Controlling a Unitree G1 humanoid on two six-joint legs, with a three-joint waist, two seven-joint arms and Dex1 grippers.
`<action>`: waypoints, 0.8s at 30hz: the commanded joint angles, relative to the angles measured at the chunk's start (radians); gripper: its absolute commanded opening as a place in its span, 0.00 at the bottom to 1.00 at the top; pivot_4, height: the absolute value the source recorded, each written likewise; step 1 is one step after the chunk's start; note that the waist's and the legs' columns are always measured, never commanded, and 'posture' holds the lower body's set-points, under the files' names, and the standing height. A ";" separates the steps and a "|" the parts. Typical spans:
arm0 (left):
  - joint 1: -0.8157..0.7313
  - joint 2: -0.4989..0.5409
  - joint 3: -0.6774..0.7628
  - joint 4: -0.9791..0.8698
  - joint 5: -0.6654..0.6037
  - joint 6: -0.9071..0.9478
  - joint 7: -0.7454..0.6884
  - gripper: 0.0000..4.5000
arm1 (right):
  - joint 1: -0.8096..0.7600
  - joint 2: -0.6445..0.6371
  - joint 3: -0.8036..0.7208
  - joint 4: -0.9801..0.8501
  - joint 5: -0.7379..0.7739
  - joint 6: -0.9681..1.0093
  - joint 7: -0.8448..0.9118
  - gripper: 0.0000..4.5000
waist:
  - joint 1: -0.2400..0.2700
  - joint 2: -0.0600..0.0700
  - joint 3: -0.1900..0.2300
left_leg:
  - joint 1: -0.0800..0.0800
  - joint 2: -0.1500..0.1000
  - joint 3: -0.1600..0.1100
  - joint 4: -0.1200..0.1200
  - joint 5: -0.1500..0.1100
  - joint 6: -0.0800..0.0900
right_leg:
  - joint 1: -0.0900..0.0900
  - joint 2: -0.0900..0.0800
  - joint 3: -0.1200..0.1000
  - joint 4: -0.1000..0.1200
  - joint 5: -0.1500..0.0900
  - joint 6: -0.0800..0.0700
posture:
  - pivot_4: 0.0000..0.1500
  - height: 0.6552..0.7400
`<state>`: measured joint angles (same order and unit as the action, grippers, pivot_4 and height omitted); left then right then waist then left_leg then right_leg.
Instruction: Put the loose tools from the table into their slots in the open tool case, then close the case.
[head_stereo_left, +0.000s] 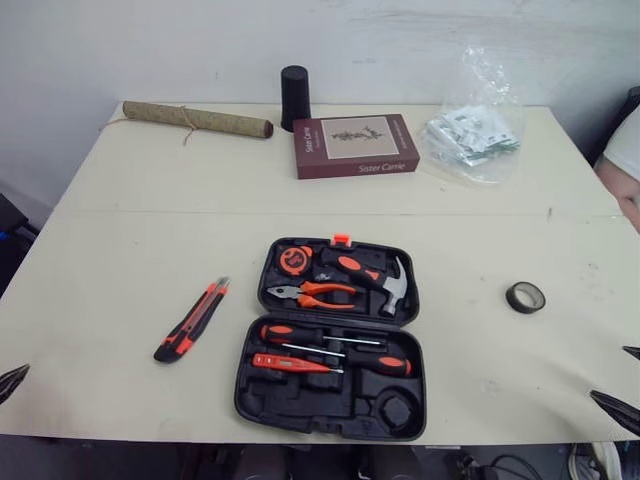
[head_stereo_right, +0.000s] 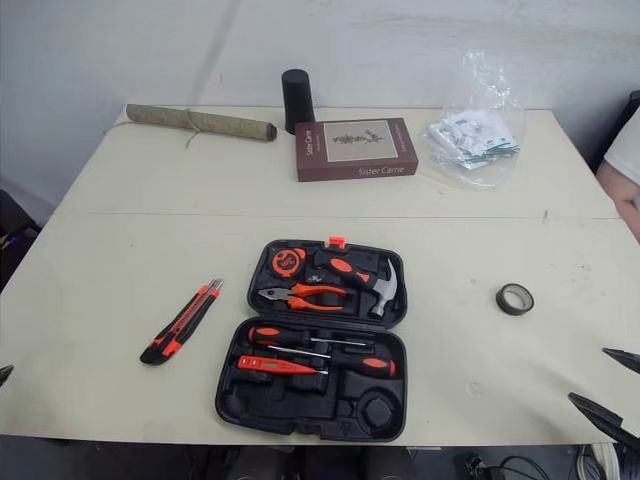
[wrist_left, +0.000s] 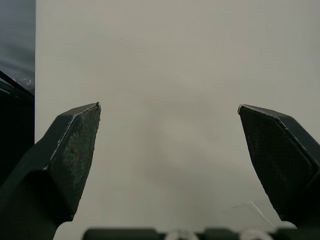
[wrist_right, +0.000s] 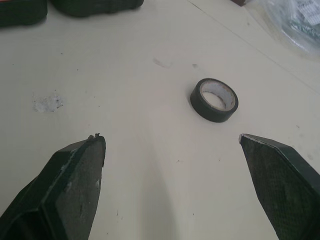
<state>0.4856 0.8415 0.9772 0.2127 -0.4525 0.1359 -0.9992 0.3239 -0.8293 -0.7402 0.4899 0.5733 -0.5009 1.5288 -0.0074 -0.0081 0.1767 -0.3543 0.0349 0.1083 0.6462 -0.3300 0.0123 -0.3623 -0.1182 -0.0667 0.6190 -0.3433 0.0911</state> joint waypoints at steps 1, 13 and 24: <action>-0.014 -0.020 -0.021 -0.143 -0.061 0.065 0.023 0.99 | -0.027 0.019 0.028 -0.047 0.029 -0.020 0.024 1.00 | 0.001 0.000 0.000 | 0.000 0.000 0.000 0.000 0.000 0.000 | 0.000 0.000 0.000 0.000 -0.002 -0.004 | 1.00 1.00; -0.076 -0.102 -0.241 -0.680 -0.285 0.556 0.307 0.99 | -0.013 0.118 0.206 -0.562 0.220 0.216 -0.016 1.00 | 0.000 0.002 0.001 | -0.001 0.001 0.000 -0.001 0.003 -0.001 | 0.000 0.002 -0.001 0.001 0.000 0.001 | 1.00 1.00; -0.277 -0.124 -0.643 -0.692 -0.032 0.661 0.583 0.99 | -0.034 0.228 0.416 -0.967 0.274 0.332 -0.138 1.00 | 0.003 0.002 0.002 | -0.001 0.001 0.000 0.000 0.005 -0.004 | 0.000 0.003 -0.001 0.001 0.001 0.002 | 1.00 1.00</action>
<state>0.2195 0.7183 0.3450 -0.4892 -0.5155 0.8020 -0.4302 0.2930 -0.6032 -0.3261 -0.4301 0.8240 -0.1736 1.4017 -0.0044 -0.0066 0.1783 -0.3560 0.0361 0.1084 0.6462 -0.3248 0.0084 -0.3630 -0.1149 -0.0672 0.6195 -0.3424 0.0930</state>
